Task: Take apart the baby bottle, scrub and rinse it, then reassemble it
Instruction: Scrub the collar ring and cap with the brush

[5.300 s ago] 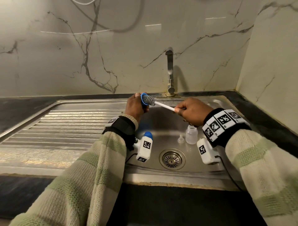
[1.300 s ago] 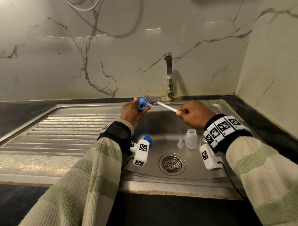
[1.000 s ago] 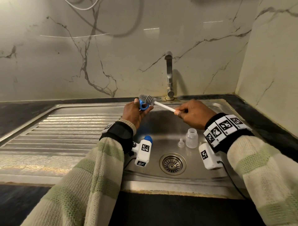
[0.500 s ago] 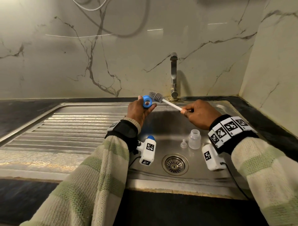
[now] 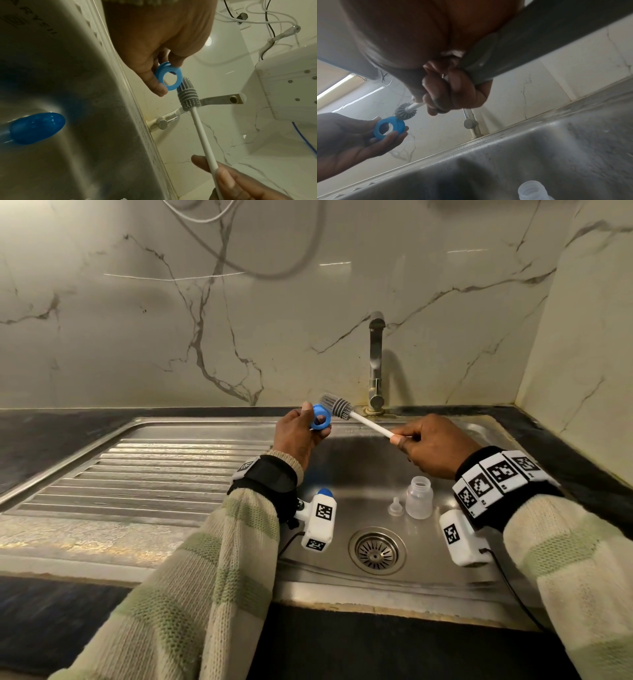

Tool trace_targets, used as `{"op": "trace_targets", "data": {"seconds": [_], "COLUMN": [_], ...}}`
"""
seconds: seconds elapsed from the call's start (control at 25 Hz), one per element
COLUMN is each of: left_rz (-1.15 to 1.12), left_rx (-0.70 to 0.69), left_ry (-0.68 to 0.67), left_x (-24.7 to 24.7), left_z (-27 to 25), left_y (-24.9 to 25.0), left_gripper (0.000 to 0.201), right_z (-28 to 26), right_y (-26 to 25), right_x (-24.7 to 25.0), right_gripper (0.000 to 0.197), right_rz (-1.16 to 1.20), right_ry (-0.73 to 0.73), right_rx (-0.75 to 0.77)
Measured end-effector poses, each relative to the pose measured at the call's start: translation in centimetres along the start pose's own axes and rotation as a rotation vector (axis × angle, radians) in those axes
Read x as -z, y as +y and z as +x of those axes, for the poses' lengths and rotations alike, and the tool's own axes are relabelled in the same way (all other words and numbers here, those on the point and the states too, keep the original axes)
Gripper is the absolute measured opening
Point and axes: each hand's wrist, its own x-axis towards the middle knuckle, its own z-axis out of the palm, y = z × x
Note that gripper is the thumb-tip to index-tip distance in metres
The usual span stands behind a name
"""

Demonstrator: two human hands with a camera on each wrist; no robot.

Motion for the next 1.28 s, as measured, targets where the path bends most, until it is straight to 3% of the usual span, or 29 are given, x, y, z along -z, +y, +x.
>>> {"op": "trace_targets", "data": {"seconds": [0.2, 0.32, 0.52, 0.68, 0.92, 1.28], "left_rz": [-0.028, -0.048, -0.105, -0.16, -0.186, 0.002], "left_rx": [0.023, 0.072, 0.086, 0.098, 0.112, -0.03], "left_ry": [-0.021, -0.036, -0.015, 0.003, -0.008, 0.026], "left_x": [-0.16, -0.23, -0.35, -0.28, -0.39, 0.09], "left_z": [0.11, -0.45, -0.51, -0.09, -0.51, -0.35], "left_y": [0.03, 0.22, 0.34, 0.02, 0.6, 0.42], "left_gripper": [0.019, 0.025, 0.012, 0.03, 0.022, 0.021], "right_z": [0.15, 0.04, -0.12, -0.11, -0.18, -0.18], "right_y": [-0.02, -0.19, -0.21, -0.15, -0.23, -0.12], "right_x": [-0.29, -0.22, -0.08, 0.07, -0.08, -0.18], "right_gripper": [0.024, 0.023, 0.023, 0.022, 0.023, 0.021], "right_rz": [-0.002, -0.01, -0.032, -0.033, -0.001, -0.003], "right_ry": [-0.008, -0.007, 0.0, -0.003, -0.03, -0.026], "right_rx": [0.015, 0.022, 0.014, -0.008, -0.002, -0.006]}}
